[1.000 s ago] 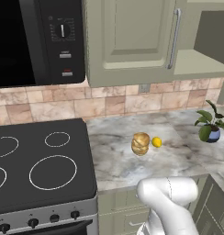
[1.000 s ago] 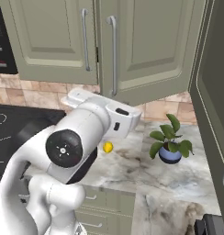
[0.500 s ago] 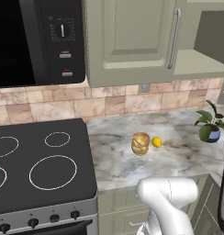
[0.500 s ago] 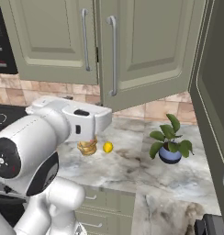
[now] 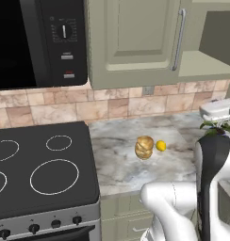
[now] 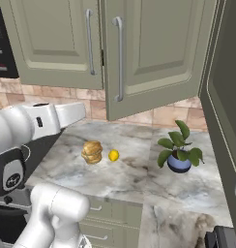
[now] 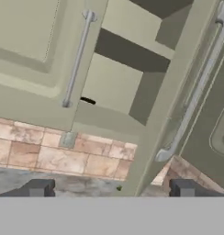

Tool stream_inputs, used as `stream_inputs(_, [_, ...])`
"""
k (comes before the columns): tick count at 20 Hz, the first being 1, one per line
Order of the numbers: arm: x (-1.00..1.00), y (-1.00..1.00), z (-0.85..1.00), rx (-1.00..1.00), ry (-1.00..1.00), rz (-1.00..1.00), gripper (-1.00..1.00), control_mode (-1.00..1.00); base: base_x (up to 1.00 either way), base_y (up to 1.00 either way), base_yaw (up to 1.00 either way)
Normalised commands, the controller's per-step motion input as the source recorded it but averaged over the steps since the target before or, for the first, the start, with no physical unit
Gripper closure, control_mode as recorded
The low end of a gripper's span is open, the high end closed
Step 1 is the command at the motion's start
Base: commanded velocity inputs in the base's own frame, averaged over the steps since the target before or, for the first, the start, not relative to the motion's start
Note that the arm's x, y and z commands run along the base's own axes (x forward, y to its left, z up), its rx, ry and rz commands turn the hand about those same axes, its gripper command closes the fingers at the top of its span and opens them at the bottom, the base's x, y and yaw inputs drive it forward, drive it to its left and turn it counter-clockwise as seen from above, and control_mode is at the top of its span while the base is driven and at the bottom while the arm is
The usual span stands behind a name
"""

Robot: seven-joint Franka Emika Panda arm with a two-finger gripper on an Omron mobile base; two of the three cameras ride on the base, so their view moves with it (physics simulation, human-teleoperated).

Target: Pick the pan from the cabinet and place it on the stove. Then turn on the stove burner for the pan.

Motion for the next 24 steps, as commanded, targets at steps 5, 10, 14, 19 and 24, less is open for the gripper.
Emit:
stream_inputs(5, [0.59, 0.44, -0.18, -0.38, 0.30, -0.14, -1.00, -1.00, 0.00, 0.00, 0.00])
stream_inputs(10, [0.80, 0.04, -0.20, -0.23, 0.19, -0.10, -1.00, -1.00, 0.00, 0.00, 0.00])
stream_inputs(14, [0.79, -0.01, -0.07, -0.15, 0.18, -0.05, -1.00, -1.00, 0.00, 0.00, 0.00])
stream_inputs(19, [0.73, -0.12, -0.04, -0.11, 0.18, -0.02, -1.00, -1.00, 0.00, 0.00, 0.00])
stream_inputs(24, [0.49, -0.34, -0.01, -0.06, 0.18, -0.05, -1.00, -1.00, 0.00, 0.00, 0.00])
